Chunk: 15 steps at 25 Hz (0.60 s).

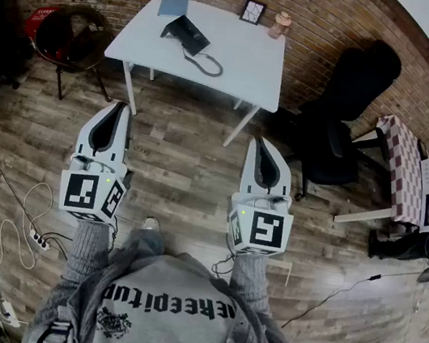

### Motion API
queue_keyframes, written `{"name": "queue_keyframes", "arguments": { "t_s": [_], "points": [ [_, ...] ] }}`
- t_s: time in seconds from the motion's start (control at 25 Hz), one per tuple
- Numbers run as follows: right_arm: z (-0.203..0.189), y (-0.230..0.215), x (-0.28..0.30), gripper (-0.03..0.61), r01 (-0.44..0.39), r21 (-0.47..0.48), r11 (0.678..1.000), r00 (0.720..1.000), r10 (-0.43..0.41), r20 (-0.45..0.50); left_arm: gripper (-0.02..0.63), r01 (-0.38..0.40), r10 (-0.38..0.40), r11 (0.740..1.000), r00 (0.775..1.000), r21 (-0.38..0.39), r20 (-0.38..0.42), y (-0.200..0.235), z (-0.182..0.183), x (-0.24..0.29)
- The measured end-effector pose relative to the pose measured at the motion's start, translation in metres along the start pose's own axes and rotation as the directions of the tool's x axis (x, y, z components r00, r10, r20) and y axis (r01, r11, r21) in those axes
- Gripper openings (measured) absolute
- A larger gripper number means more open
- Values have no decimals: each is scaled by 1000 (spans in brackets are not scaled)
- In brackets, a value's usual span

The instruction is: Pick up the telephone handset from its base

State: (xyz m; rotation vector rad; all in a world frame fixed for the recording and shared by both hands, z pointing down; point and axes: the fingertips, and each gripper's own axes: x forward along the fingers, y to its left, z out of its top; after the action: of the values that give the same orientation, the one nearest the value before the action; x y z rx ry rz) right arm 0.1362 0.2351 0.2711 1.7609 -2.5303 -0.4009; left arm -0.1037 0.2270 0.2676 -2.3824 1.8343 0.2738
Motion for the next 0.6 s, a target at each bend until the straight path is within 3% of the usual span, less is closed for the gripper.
{"name": "queue_keyframes", "arguments": {
  "t_s": [0.6],
  "points": [
    [5,7,9,3,5,-17,1000,1000,-5,-6,17,14,-14,1000,1000,-13,7,8,3,8]
  ]
}}
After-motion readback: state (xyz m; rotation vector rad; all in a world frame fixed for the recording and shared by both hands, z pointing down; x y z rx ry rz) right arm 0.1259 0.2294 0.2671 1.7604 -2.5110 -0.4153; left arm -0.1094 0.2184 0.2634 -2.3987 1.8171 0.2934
